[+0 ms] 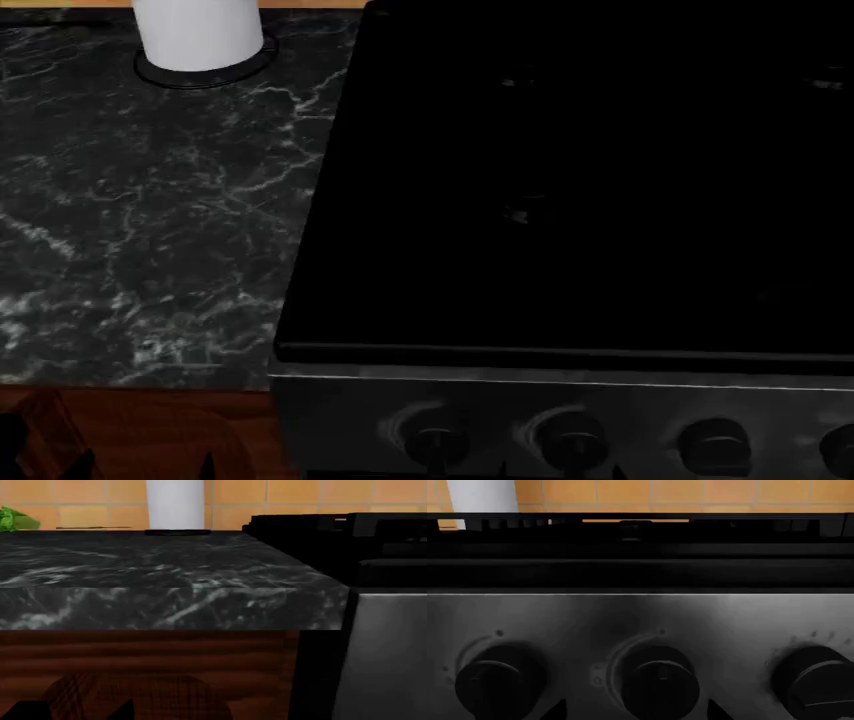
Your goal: Open the dishwasher door
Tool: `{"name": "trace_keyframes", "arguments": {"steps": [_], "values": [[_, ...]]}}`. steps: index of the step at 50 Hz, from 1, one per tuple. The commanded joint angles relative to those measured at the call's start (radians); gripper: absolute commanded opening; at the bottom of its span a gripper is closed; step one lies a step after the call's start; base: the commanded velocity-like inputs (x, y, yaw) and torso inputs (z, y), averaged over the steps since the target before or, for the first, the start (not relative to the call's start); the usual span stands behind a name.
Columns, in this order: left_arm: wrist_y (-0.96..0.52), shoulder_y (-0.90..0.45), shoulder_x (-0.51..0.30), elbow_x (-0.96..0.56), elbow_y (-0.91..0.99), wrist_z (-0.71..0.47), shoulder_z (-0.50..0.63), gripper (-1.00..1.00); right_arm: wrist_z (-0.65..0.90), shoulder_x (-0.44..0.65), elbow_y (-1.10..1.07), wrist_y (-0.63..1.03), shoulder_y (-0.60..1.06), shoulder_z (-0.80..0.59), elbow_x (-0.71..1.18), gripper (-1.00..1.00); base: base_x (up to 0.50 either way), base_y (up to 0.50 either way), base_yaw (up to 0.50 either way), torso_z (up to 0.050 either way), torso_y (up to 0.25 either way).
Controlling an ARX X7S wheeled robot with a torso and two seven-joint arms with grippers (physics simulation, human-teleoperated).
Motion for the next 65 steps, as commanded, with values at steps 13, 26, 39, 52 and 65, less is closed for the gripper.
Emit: {"name": "trace_keyframes", "arguments": {"steps": [13, 26, 39, 52, 65], "values": [[0.009, 0.01, -0.049, -0.036, 0.013, -0.058, 0.066, 1.0, 0.056, 0.049, -0.009, 0.011, 0.009, -0.071, 0.041, 1.0, 0.0, 0.0, 0.0, 0.0, 0.0], [0.014, 0.013, -0.073, -0.059, 0.026, -0.075, 0.089, 1.0, 0.075, 0.065, 0.0, 0.009, 0.01, -0.091, 0.075, 1.0, -0.37, 0.0, 0.0, 0.0, 0.0], [0.017, 0.014, -0.086, -0.083, 0.025, -0.093, 0.099, 1.0, 0.095, 0.079, 0.002, -0.006, 0.012, -0.111, 0.088, 1.0, -0.28, 0.0, 0.0, 0.0, 0.0], [0.012, 0.014, -0.1, -0.109, 0.03, -0.108, 0.111, 1.0, 0.111, 0.092, 0.001, -0.002, 0.015, -0.137, 0.095, 1.0, 0.0, 0.0, 0.0, 0.0, 0.0], [0.026, 0.015, -0.113, -0.114, 0.025, -0.126, 0.126, 1.0, 0.126, 0.106, 0.001, -0.007, 0.012, -0.155, 0.109, 1.0, 0.0, 0.46, 0.0, 0.0, 0.0]]}}
